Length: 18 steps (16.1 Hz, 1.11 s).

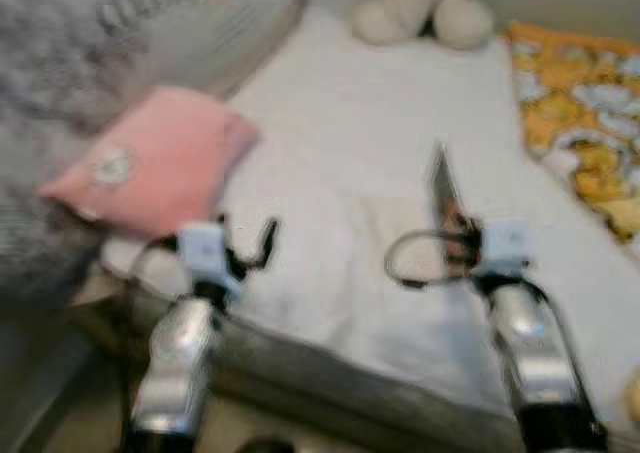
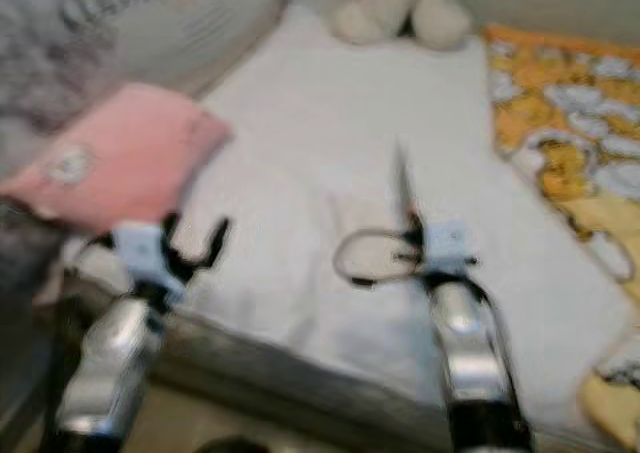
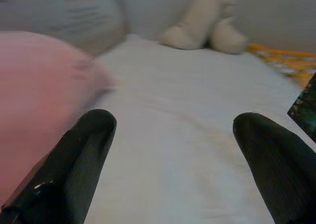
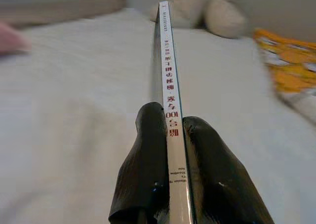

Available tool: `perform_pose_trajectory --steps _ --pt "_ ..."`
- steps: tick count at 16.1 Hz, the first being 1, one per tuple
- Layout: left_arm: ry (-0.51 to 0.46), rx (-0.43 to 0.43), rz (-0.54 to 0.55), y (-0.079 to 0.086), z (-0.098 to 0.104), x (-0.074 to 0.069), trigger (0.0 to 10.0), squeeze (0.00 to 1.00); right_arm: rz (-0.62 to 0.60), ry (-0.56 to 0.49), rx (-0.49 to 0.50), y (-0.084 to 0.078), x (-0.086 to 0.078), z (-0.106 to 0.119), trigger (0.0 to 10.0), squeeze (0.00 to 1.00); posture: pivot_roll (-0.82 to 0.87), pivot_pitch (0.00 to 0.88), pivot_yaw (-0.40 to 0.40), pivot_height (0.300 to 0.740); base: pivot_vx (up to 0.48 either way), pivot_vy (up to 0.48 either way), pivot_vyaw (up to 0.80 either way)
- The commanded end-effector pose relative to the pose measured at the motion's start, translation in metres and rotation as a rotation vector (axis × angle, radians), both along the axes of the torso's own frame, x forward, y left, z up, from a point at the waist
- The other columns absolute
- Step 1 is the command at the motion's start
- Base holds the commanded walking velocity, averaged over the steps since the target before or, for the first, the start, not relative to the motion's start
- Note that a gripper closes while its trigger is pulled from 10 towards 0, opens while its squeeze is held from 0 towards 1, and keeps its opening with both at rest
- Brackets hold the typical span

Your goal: Clean up the room

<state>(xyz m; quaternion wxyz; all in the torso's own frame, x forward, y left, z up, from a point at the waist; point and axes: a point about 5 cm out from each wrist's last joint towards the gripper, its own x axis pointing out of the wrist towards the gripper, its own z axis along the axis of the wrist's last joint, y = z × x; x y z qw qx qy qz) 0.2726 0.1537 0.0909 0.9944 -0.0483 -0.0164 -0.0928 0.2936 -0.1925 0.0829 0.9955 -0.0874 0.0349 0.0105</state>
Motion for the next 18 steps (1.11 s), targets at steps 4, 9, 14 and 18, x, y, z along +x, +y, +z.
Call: perform_pose_trajectory --steps 4,9,14,18 --pt "0.005 -0.028 -0.001 -0.02 0.002 0.0 10.0 0.0 -0.004 -0.065 0.007 -0.004 0.013 0.014 0.0 0.06 -0.16 0.0 0.061 0.74 0.0 0.48 0.61" --pt "0.009 0.071 -0.025 -0.013 0.002 0.007 10.0 0.0 0.014 -0.063 -0.002 0.005 0.014 0.01 0.0 0.05 -0.14 0.0 0.076 0.74 0.0 0.282 -0.04" --pt "0.006 0.089 -0.021 -0.008 0.004 0.01 10.0 0.0 -0.003 -0.093 -0.008 0.005 0.011 0.011 0.0 0.05 -0.15 0.0 0.088 0.74 0.0 0.0 -0.8" --pt "0.007 0.085 -0.033 -0.008 0.003 0.009 10.0 0.0 -0.008 -0.105 -0.004 0.007 0.009 0.01 0.0 0.05 -0.15 0.0 0.091 0.74 0.0 0.0 -0.8"
